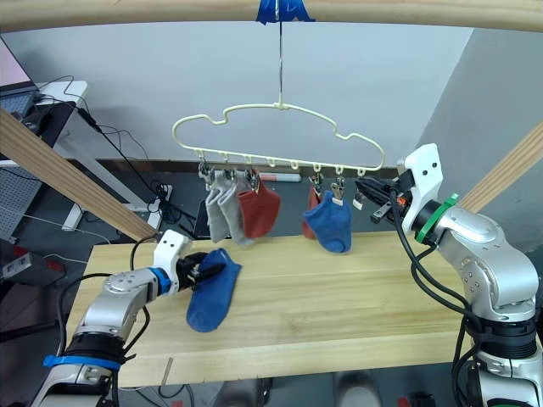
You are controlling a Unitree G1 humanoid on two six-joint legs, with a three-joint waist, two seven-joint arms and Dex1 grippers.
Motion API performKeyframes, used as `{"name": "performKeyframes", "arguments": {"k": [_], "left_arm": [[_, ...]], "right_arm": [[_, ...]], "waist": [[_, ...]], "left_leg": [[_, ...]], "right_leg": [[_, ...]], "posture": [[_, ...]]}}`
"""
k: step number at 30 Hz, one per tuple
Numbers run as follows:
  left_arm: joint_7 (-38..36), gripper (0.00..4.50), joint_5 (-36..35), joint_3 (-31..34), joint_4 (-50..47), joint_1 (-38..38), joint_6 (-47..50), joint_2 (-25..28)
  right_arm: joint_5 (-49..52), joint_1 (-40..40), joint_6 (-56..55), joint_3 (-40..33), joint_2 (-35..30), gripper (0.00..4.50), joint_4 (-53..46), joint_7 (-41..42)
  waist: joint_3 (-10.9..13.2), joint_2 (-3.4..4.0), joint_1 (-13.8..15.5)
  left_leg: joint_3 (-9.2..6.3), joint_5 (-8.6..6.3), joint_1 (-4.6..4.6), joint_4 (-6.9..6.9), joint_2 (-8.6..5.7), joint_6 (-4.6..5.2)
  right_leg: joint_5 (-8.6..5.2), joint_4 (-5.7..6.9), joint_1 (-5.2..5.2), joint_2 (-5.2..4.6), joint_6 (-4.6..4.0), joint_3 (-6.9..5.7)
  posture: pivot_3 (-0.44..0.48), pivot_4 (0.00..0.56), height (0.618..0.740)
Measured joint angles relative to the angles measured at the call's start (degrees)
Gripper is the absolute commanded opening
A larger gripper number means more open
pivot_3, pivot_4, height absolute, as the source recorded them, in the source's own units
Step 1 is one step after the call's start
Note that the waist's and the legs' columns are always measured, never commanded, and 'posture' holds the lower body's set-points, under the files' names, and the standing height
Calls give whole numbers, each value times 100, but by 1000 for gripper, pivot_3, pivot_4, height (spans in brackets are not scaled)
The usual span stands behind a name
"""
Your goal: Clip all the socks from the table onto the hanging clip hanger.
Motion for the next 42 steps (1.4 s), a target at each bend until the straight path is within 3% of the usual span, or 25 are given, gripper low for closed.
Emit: {"name": "performKeyframes", "arguments": {"k": [4,9,19,23,28,33,42], "left_arm": [[-105,1279,-5,-28,-319,222,71,-1],[-315,62,-324,-40,-1138,505,472,-112],[-845,62,-1838,-172,-4175,316,1863,-99],[-968,62,-2082,-504,-4720,226,1959,-82],[-828,62,-2125,-756,-4728,-33,1982,-391],[-522,62,-2088,-1015,-4275,-563,1895,-1145],[23,62,-2815,-668,-3473,-954,2672,-1981]], "right_arm": [[-2,-2,-46,36,2,0,47,-5],[0,-1,-115,69,14,0,89,-16],[433,-21,328,-95,-21,0,122,45],[916,-50,758,-344,-44,0,132,26],[1610,-105,1369,-730,-44,0,221,-76],[2632,-293,2254,-1198,-107,0,424,-247],[3854,-353,2944,-1497,-201,0,583,-861]], "waist": [[0,0,1],[0,-1,11],[0,-1,18],[0,-1,15],[1,-1,37],[1,-1,59],[1,-3,4]], "left_leg": [[0,0,-1,0,0,0],[-2,0,-4,1,-1,0],[0,0,-5,1,-1,0],[2,0,-2,1,-1,0],[3,0,-4,8,-3,1],[5,-1,-7,10,-4,2],[7,-1,-10,13,-3,2]], "right_leg": [[0,0,0,0,0,0],[0,-2,0,-2,0,-1],[0,-2,3,-2,0,-1],[0,-2,5,-1,0,0],[1,-1,7,0,2,0],[2,-2,6,0,4,0],[2,0,5,2,4,1]], "posture": [[-176,290,740],[-172,291,740],[-175,290,740],[-185,292,740],[-195,293,740],[-202,290,740],[-223,292,740]]}}
